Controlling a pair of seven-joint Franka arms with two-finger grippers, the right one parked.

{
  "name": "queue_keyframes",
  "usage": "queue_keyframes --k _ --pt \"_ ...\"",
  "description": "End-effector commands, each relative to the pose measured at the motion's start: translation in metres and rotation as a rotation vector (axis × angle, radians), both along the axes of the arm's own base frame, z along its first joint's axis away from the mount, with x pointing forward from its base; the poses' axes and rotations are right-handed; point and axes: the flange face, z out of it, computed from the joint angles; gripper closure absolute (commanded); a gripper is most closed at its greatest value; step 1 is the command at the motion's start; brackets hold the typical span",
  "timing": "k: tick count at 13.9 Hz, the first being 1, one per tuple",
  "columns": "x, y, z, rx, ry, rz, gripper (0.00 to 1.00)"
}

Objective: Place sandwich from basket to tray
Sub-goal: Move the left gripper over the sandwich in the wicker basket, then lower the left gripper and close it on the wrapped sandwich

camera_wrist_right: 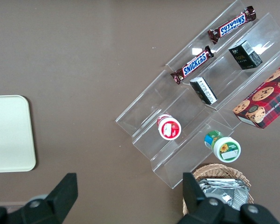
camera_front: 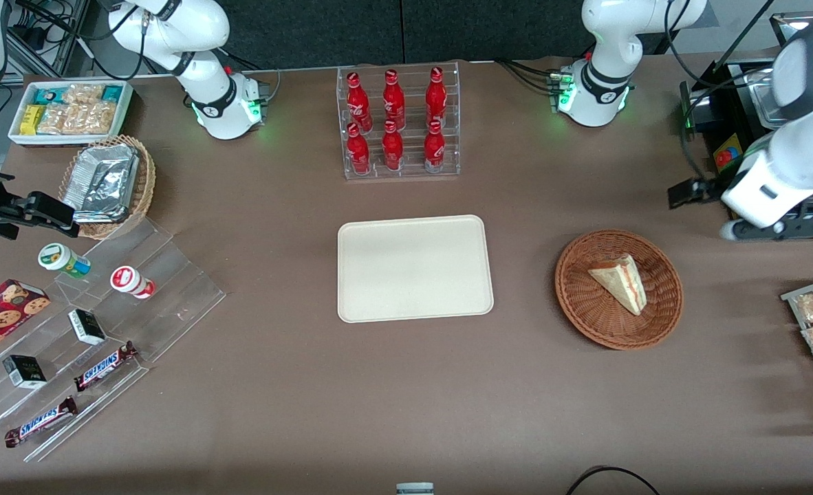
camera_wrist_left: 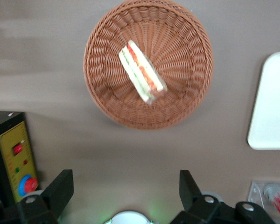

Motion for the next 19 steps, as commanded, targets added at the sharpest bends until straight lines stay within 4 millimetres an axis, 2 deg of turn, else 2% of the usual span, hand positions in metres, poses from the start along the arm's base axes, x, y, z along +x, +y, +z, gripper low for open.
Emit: queue_keyframes --k 1,6,12,19 --pt "-0.004 -0.001 -0.033 0.028 -0.063 0.121 0.00" --pt "0.002 -0.003 -0.101 0.040 -0.143 0.325 0.00" --pt "0.001 -0.007 -0.174 0.040 -0.162 0.441 0.00" --pt "0.000 -0.024 -0.227 0.037 -0.162 0.578 0.00"
